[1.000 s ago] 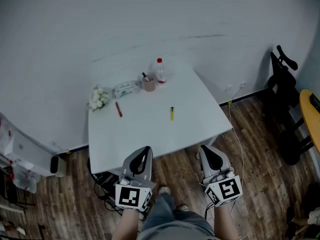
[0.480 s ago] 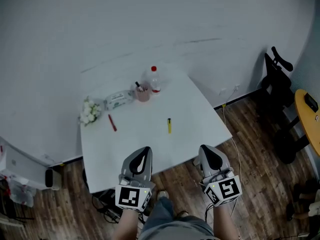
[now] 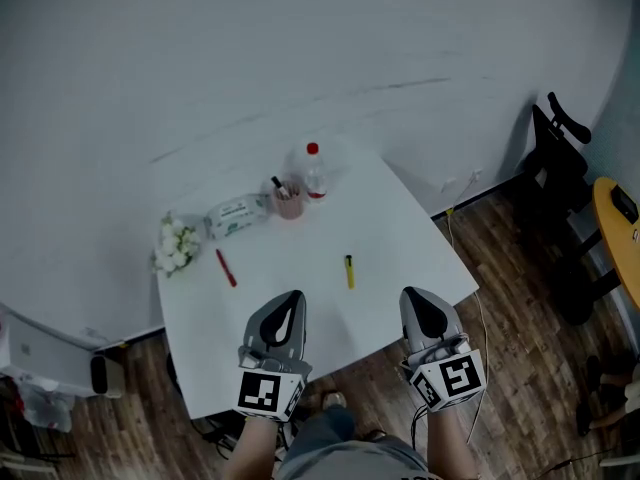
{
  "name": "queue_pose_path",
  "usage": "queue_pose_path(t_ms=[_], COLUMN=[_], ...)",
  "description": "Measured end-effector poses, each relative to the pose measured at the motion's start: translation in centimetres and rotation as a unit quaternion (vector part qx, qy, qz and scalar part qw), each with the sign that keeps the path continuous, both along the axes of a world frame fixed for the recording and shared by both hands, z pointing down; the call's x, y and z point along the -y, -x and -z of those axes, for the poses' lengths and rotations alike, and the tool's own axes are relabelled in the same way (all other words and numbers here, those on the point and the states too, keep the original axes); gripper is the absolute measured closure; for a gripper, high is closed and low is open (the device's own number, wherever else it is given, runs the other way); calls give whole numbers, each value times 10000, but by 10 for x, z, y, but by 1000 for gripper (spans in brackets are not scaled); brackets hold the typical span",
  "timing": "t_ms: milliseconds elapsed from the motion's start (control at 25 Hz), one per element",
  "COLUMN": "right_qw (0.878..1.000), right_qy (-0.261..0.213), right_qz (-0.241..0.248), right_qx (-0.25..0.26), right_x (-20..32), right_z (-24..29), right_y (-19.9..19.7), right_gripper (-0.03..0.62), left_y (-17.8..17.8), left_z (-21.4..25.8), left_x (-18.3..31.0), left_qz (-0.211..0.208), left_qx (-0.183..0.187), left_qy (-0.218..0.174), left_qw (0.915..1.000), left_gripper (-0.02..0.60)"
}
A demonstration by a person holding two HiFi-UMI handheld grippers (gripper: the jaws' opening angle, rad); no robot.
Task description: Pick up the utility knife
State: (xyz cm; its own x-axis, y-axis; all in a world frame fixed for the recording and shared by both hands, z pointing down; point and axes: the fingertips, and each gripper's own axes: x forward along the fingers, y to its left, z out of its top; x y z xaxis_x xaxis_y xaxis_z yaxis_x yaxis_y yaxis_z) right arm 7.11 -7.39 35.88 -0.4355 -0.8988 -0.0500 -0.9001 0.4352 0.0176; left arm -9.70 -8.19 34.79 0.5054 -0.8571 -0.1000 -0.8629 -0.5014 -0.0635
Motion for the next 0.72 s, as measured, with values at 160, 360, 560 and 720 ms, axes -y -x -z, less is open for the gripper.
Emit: queue_pose_path(t_ms=[160, 360, 560, 720], right_qw=[10000, 9998, 9992, 9984], right_qy=[36, 63, 161, 281], right_qz=[-85, -201, -364, -482], right_qx=[17, 8, 7, 2], right_x=[20, 36, 41, 44], right_z=[-4, -8, -15, -23], right_y=[7, 12, 8, 2], right_gripper=[592, 592, 592, 592], left_y=[6, 8, -2, -13], left_z=[-3, -10, -24, -48], left_x=[22, 44, 61, 75], left_qz=[-106, -259, -500, -624], left_qx=[9, 59, 65, 136], left_qy=[35, 112, 382, 712], left_qw=[9999, 9996, 9980, 9954], left_gripper=[562, 561, 561, 563])
